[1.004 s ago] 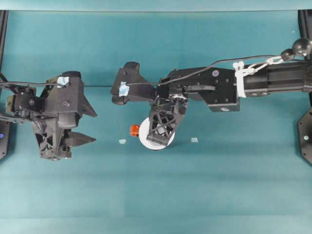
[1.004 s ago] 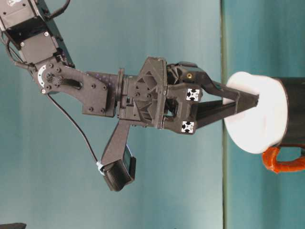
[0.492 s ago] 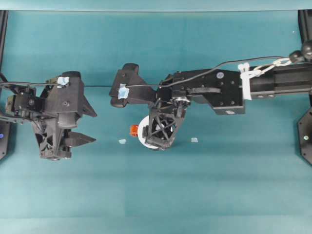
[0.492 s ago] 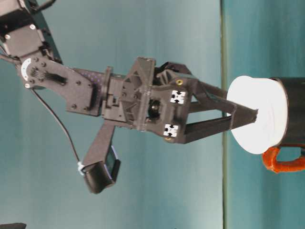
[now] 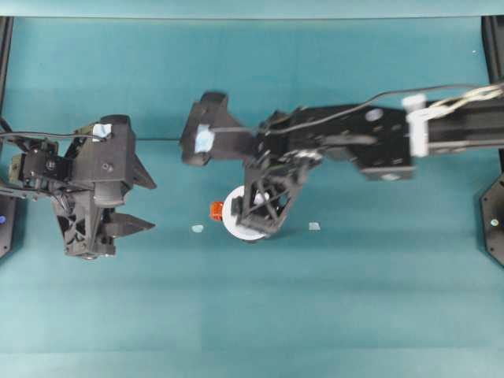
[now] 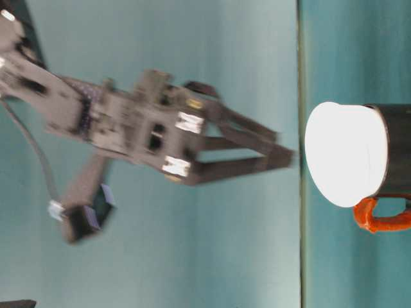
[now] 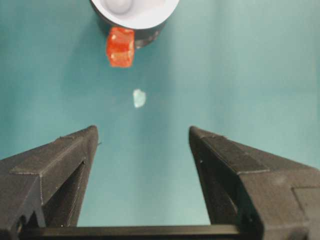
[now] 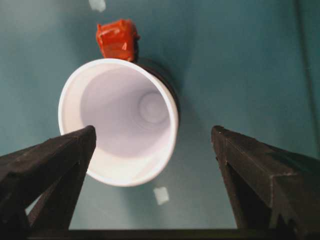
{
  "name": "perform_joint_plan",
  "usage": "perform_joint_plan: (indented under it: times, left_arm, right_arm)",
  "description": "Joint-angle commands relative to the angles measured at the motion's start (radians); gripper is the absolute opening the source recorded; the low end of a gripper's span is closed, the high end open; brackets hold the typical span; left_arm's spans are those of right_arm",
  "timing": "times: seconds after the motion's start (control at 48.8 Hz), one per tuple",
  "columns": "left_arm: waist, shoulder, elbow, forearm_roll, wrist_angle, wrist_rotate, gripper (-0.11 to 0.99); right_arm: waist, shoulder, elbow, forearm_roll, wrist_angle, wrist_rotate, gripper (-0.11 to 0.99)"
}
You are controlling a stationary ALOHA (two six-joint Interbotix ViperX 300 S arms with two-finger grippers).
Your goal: Put the paper cup into the moved red handle cup holder.
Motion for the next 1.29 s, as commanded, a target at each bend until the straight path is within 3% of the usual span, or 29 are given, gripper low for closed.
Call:
perform_joint_plan:
  times: [0.0, 0.307, 0.737, 1.086, 1.27]
  left_arm:
    - [0.000, -0.008, -0.006, 0.000, -0.006, -0.002, 0.78]
    - [0.000, -0.012, 0.002, 0.002, -0.006, -0.002, 0.78]
    - [0.000, -0.012, 0.005, 0.002, -0.005, -0.005, 0.78]
    - [0.000, -0.014, 0.005, 0.002, -0.006, -0.006, 0.78]
    - [0.000, -0.015, 0.006, 0.002, -0.006, -0.006, 0.78]
  right_arm:
    - [-0.006, -0.080, 0.005, -0.015, -0.005, -0.005, 0.88]
    - [-0.006, -0.236, 0.021, -0.015, -0.003, -0.011, 0.88]
    - [-0.003, -0.322, 0.026, -0.015, -0.003, -0.011, 0.88]
    - [-0.002, -0.396, 0.098, -0.015, -0.011, -0.006, 0.88]
    - [0.002, -0.430, 0.144, -0.014, -0.058, 0.000, 0.88]
